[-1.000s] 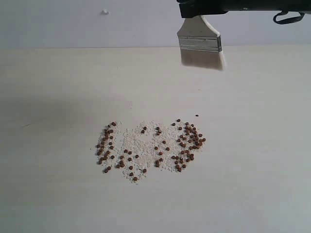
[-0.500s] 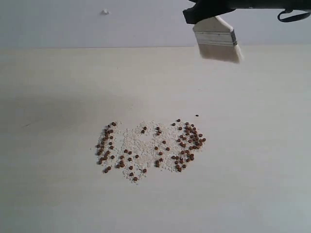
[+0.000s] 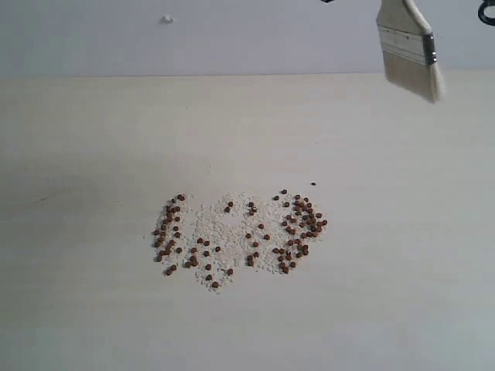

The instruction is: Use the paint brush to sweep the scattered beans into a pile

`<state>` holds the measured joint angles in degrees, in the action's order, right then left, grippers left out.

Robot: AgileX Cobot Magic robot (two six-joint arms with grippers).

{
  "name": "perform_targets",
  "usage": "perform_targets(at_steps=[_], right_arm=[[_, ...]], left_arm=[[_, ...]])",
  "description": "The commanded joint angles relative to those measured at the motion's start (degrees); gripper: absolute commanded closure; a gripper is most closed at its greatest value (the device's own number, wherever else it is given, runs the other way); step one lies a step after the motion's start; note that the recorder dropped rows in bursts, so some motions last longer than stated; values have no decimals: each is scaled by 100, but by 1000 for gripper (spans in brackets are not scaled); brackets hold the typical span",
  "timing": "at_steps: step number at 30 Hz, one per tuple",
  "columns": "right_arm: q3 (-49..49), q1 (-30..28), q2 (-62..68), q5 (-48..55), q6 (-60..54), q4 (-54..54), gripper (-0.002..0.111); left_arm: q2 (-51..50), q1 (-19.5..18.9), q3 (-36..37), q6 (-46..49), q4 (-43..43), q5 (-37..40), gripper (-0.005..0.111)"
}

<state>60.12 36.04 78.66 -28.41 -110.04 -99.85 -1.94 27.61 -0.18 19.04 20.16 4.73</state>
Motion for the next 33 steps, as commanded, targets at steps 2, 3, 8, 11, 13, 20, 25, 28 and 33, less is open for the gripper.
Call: perform_targets(at_steps=[2, 3, 8, 11, 13, 20, 25, 28, 33], right_arm=[[-514, 769, -463, -1105, 244, 107, 108], [-622, 910, -534, -1091, 269, 67, 108], [-1007, 1559, -652, -1048, 380, 20, 108], [-1183, 1898, -652, -1030, 267, -9, 108], [-1285, 2116, -652, -1030, 106, -9, 108], [-1768, 2294, -661, -1030, 956, 1161, 108], [-2225, 2163, -739, -1058, 3753, 2979, 108], [-2622, 1883, -806, -1156, 5749, 4816, 108], [-3248, 1330, -766, -1653, 7428, 6474, 108]], left_arm=[[33, 30, 18, 2, 2, 34, 107], [33, 30, 18, 2, 2, 34, 107], [33, 30, 18, 2, -19, 30, 107], [33, 30, 18, 2, -19, 30, 107], [33, 30, 18, 2, -19, 30, 107], [33, 30, 18, 2, -19, 30, 107], [33, 30, 18, 2, -19, 30, 107], [33, 30, 18, 2, -19, 30, 107], [33, 30, 18, 2, -19, 30, 107]])
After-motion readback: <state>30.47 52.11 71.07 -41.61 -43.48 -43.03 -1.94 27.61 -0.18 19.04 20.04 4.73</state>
